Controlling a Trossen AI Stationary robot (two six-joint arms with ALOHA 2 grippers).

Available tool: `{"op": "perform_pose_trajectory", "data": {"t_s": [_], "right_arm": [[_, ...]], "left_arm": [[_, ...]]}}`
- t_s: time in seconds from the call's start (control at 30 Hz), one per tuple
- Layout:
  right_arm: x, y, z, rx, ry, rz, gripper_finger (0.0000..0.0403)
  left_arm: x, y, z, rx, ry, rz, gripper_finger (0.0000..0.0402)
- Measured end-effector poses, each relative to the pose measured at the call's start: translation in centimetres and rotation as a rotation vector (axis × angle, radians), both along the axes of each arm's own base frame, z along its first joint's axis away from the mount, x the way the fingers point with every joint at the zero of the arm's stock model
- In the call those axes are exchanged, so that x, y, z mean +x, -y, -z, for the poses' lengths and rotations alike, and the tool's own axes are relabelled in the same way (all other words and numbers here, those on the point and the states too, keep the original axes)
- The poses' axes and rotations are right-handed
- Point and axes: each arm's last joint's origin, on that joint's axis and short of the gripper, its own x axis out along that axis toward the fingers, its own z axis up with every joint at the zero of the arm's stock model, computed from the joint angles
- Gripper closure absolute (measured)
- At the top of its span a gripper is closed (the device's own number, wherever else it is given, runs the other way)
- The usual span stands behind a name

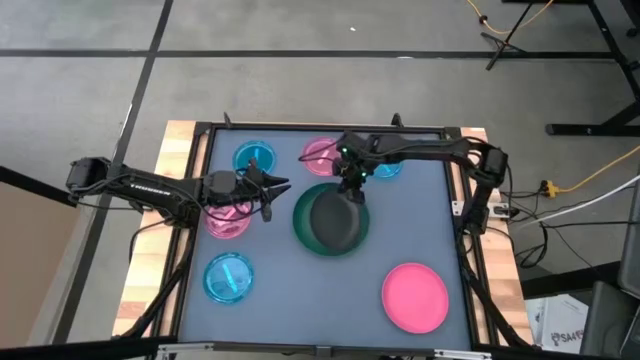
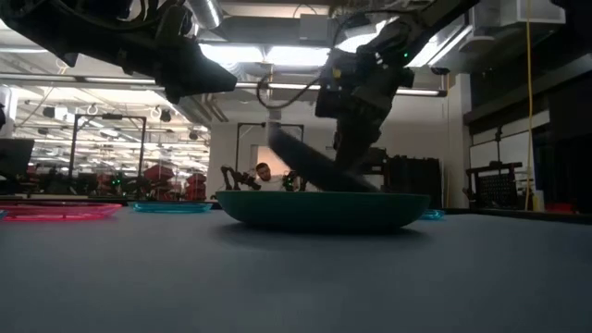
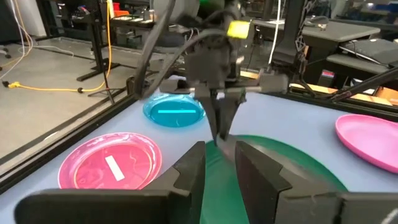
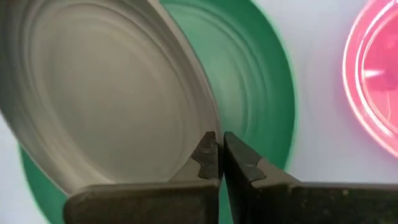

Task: Stack plastic plates
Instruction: Stack the black plate on the green plate, then stack the pink plate on the black plate

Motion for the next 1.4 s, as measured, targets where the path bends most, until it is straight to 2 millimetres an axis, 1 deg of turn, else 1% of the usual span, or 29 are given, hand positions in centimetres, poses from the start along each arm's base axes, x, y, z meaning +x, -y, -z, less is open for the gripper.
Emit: {"op": "perform_pose_trajectory", "data": {"t_s": [0.2,0.37,0.5,0.6,0.87,0.93,1.0,1.1,1.2,1.3,1.4], "right_arm": [[0.3,0.2,1.6,0.006,-0.048,0.008,0.0403],[0.4,0.2,1.6,0.002,-0.046,0.006,0.0401],[0.3,0.2,1.6,-0.004,-0.051,0.007,0.0391],[0.4,0.2,1.6,-0.008,-0.046,0.003,0.0374],[0.6,0.4,1.5,-0.048,-0.03,0.014,0.0308],[0.6,0.5,1.0,-0.06,-0.051,0.023,0.0297],[0.6,0.3,0.1,-0.053,-0.073,0.011,0.0289],[0.0,-1.0,-1.8,-0.05,-0.098,-0.038,0.0284],[-0.9,-3.0,-3.4,-0.053,-0.083,-0.085,0.0284],[-2.2,-5.2,-4.6,-0.064,-0.052,-0.134,0.0284],[-3.6,-7.1,-5.2,-0.065,-0.017,-0.16,0.0283]], "left_arm": [[0.0,0.0,0.0,0.001,0.0,0.001,0.0319],[0.0,0.0,0.0,0.001,0.0,0.001,0.0319],[0.0,0.0,0.0,0.001,0.0,0.001,0.0319],[0.0,0.0,0.0,0.001,0.0,0.001,0.0319],[0.0,0.0,0.0,0.001,0.0,0.001,0.0319],[0.0,0.0,0.0,0.001,0.0,0.001,0.0319],[0.0,0.0,0.0,0.001,0.0,0.0,0.0319],[0.0,0.0,0.0,0.001,-0.001,0.0,0.0319],[0.0,0.0,0.0,-0.002,-0.001,0.011,0.0319],[0.0,0.1,0.1,-0.021,0.001,0.035,0.0319],[0.1,0.4,0.1,-0.056,0.009,0.042,0.0319]]}}
